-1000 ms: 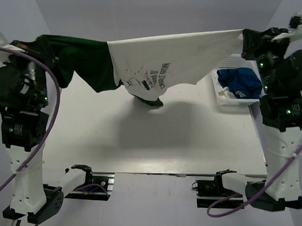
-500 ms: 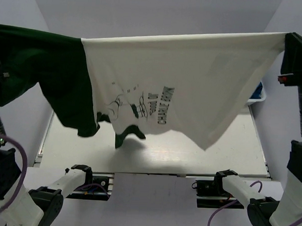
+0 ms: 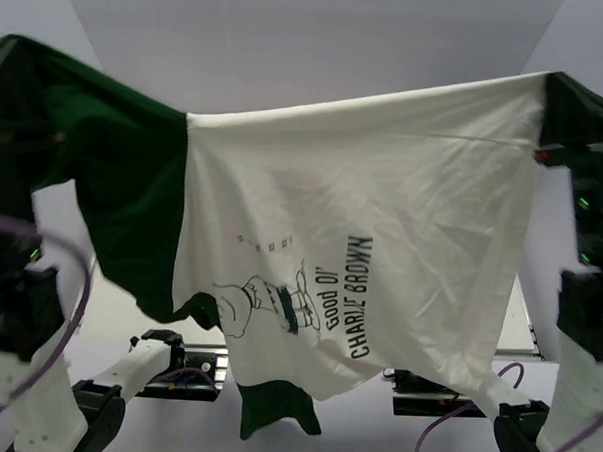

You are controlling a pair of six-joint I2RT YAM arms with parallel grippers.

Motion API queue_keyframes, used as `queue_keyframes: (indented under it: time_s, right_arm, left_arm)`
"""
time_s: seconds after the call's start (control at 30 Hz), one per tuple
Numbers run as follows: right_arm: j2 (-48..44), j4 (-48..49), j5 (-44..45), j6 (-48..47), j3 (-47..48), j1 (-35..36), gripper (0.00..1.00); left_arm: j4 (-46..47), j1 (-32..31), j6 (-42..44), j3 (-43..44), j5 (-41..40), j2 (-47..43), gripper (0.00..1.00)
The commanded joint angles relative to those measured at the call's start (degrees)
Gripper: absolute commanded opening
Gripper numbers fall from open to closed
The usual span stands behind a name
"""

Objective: Fold and stack the t-shirts

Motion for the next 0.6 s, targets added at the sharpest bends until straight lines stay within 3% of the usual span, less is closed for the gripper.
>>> queue_keyframes:
  time_s: [0.0,0.13,0.27,0.33,0.37,0.4,0.43,0.47,0.5,0.53,0.57]
  right_arm:
    - [9.0,1.9,6.2,0.5,-7.6,-0.4,0.00]
    - [16.8,6.8,9.8,1.7,-20.6,-0.5,0.00]
    - [26.7,11.2,9.3,2.5,-28.6,-0.6,0.00]
    - [35.4,14.3,6.8,2.7,-29.6,-0.6,0.00]
    - [38.0,14.4,5.8,2.3,-28.3,-0.7,0.00]
    - [43.5,12.4,4.0,2.4,-27.0,-0.6,0.07]
    - [46.3,10.1,3.9,2.8,-22.6,-0.5,0.16]
    - [51.2,8.7,3.7,2.2,-17.9,-0.4,0.41]
    - [55.9,3.1,4.3,3.0,-15.4,-0.5,0.60]
    - [57.8,1.4,3.4,2.4,-10.6,-0.2,0.77]
    - [61.3,-1.8,3.1,2.1,-7.0,-0.1,0.90]
  left_arm:
    - [2.8,-0.2,-0.2,-7.8,-3.3,9.1,0.00]
    - [7.2,0.5,-0.7,-18.7,-5.0,17.8,0.00]
    - [9.0,0.5,1.0,-22.0,-4.8,30.9,0.03]
    - [8.6,0.5,1.0,-21.0,-4.8,37.6,0.27]
    - [7.5,0.5,1.0,-19.5,-4.1,41.5,0.71]
    - [5.4,1.0,1.0,-17.2,-4.1,50.1,1.00]
    - [1.7,1.0,-0.2,-8.6,-4.1,55.0,1.00]
    - [-8.3,1.0,-1.5,-2.8,-4.1,59.9,1.00]
    - [-13.2,1.0,-3.0,3.0,-4.1,64.8,1.00]
    - [-17.7,1.0,-3.6,14.6,-4.1,73.3,1.00]
    - [-23.9,1.0,-3.6,19.2,-4.7,76.6,1.00]
